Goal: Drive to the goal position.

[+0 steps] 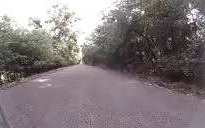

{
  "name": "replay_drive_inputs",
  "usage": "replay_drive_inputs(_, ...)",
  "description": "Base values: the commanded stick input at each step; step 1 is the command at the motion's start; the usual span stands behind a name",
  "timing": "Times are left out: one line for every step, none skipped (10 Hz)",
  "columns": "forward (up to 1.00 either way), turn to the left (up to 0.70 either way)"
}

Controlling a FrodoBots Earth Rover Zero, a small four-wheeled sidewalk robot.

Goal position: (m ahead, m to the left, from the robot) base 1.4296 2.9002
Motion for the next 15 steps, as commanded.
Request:
replay_drive_inputs(0.06,0.0)
replay_drive_inputs(0.06,0.0)
replay_drive_inputs(0.06,0.0)
replay_drive_inputs(0.06,0.0)
replay_drive_inputs(0.06,0.0)
replay_drive_inputs(0.06,0.0)
replay_drive_inputs(0.06,0.0)
replay_drive_inputs(0.06,0.0)
replay_drive_inputs(0.06,0.0)
replay_drive_inputs(0.06,0.0)
replay_drive_inputs(0.06,0.0)
replay_drive_inputs(0.06,0.0)
replay_drive_inputs(0.06,0.0)
replay_drive_inputs(0.07,0.0)
replay_drive_inputs(0.07,0.0)
